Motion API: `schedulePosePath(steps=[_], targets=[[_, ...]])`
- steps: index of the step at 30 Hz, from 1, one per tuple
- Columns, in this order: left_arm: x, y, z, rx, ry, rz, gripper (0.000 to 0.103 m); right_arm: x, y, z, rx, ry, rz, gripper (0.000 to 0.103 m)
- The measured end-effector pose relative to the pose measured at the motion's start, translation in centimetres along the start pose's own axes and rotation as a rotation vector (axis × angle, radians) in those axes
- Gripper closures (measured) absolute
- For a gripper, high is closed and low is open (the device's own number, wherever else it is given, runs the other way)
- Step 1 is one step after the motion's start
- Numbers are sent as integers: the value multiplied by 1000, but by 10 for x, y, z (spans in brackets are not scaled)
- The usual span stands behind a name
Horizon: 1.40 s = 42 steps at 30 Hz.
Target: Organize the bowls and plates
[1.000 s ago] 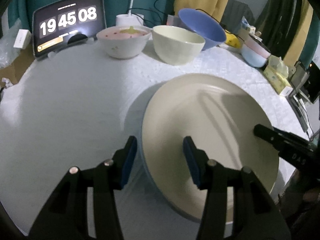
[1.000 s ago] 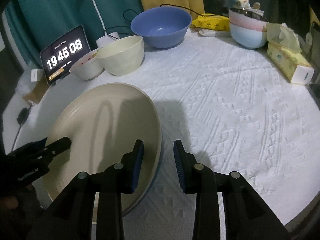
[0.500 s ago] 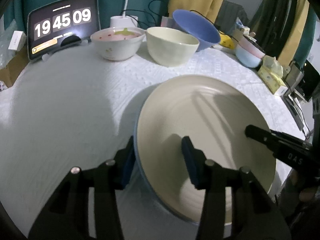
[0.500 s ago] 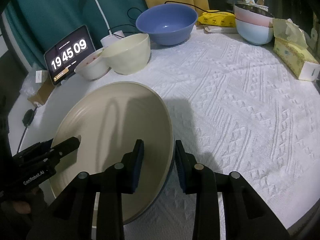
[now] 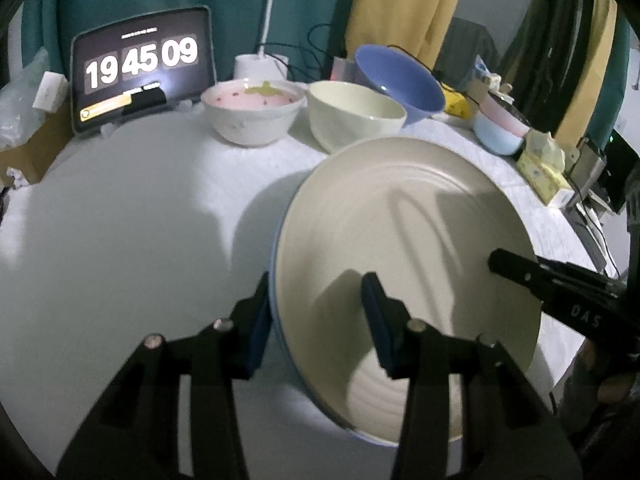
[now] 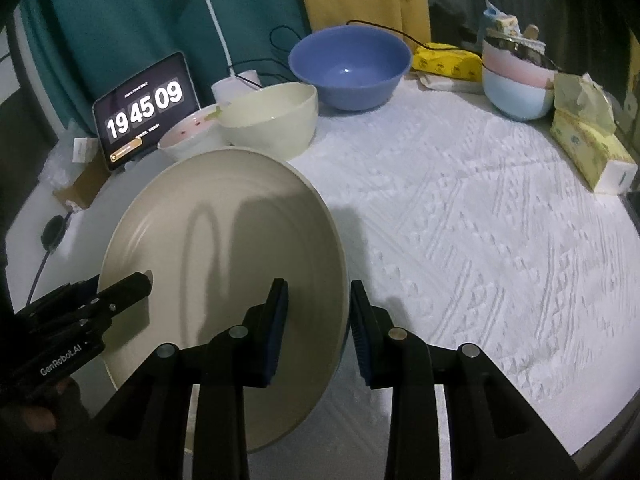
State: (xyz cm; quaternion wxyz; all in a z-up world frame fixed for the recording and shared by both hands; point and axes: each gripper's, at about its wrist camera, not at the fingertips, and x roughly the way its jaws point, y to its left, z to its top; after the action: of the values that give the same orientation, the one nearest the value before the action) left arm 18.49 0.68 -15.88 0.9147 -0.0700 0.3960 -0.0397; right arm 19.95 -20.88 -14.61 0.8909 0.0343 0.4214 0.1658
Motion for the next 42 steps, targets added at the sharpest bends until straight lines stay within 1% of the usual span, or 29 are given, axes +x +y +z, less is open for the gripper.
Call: schedulePosePath(steps=[12, 30, 36, 42], targets=[[-13, 33, 7, -53, -47, 45, 59, 9, 39, 20, -72, -18, 30, 70], [-26, 111, 15, -152, -89, 140, 59, 48, 116, 44, -183, -2, 109, 70], [-24, 135, 16, -180, -82, 174, 59, 70, 135, 49, -202, 27, 131, 70], [-16, 152, 16, -203, -60, 191, 59, 87, 148, 56, -216, 51, 145, 70]])
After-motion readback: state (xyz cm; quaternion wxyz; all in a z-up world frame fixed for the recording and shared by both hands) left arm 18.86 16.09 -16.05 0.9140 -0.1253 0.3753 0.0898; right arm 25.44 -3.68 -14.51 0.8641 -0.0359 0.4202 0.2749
